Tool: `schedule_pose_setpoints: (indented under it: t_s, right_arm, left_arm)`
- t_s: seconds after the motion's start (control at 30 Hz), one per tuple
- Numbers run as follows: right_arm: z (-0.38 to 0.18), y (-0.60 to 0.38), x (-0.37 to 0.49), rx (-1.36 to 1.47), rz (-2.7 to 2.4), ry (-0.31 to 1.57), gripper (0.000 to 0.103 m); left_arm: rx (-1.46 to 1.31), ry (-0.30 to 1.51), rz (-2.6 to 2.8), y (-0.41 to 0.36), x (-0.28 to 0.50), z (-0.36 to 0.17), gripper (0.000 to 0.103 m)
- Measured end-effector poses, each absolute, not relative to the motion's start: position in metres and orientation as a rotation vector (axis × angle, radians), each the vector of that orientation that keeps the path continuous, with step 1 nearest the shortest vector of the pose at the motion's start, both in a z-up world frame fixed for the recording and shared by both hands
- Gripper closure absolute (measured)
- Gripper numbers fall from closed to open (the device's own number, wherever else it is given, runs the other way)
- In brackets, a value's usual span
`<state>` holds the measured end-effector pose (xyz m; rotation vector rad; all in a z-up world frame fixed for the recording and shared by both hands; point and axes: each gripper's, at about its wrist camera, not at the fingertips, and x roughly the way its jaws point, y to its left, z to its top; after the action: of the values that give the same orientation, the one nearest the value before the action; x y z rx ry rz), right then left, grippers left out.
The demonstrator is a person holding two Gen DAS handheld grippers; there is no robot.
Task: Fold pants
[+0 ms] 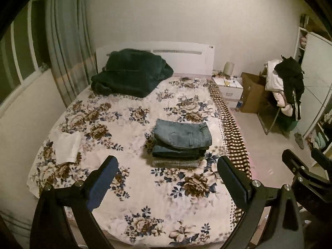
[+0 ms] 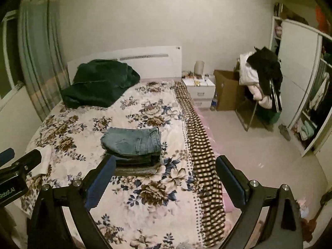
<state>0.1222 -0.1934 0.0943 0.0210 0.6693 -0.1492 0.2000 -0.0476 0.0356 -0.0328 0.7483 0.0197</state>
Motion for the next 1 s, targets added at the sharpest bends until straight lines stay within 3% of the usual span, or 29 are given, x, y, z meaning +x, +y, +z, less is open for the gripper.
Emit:
schedule_pose_setpoints:
  t_s: [0.3, 1.0]
  right_arm:
    - [0.138, -0.176, 0.050, 0.018, -0.162, 0.625, 0.004]
    - [0.134, -0.159, 0.059, 0.007, -0.125, 0.665, 0.000]
  left_arm:
    - [-0.011, 0.719, 0.027, -0.038, 0.166, 0.051, 0.005]
    - [-0.013, 0.781, 0.062, -0.025, 0.149, 0.035, 0.001]
